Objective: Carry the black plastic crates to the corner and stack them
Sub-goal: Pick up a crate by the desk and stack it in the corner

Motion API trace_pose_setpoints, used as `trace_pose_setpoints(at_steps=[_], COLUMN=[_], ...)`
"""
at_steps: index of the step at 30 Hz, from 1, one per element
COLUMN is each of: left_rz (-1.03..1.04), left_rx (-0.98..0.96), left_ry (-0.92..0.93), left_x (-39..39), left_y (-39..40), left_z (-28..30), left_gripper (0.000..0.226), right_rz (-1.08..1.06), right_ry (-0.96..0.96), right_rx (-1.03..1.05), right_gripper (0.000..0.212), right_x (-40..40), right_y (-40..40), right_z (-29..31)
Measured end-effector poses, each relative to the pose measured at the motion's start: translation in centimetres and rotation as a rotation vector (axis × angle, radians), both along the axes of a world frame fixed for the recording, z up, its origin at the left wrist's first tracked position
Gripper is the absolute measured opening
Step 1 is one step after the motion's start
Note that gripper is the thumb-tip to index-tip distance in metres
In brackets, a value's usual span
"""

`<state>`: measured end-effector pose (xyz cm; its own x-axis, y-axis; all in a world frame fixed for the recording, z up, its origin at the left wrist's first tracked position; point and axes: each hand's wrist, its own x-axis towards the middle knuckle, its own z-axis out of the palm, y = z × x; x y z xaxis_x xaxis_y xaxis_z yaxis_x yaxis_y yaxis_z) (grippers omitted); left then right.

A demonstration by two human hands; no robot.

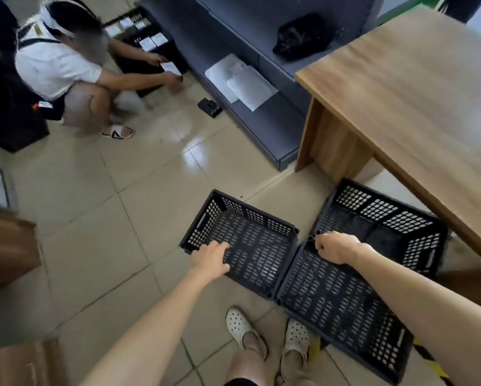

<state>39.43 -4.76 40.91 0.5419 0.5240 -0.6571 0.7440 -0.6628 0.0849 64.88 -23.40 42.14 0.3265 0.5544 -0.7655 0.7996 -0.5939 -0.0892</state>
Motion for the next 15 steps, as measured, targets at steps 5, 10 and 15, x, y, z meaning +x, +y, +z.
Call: trace_pose_setpoints(at_steps=[5, 10, 15], left_rz=[0.114, 0.231, 0.437], left_rx=[-0.046, -0.116, -0.223], left_ry=[0.051, 0.08, 0.126], left_x=[-1.4, -1.6, -3.1], left_y=[-0.4, 1.1, 3.0], left_z=[-5.9, -12.7, -20.4], left_gripper=[0.045, 0.05, 0.056], right_rz=[0.017, 0.033, 0.004], right_ry=[0.018, -0.02, -0.043], right_rx=[0.034, 0.11, 0.096], right_gripper=[0.021, 0.025, 0.027], right_x=[-0.2, -0.5, 0.3], right_y=[2.7, 5.7, 10.2], right_z=[-5.1, -10.7, -16.7])
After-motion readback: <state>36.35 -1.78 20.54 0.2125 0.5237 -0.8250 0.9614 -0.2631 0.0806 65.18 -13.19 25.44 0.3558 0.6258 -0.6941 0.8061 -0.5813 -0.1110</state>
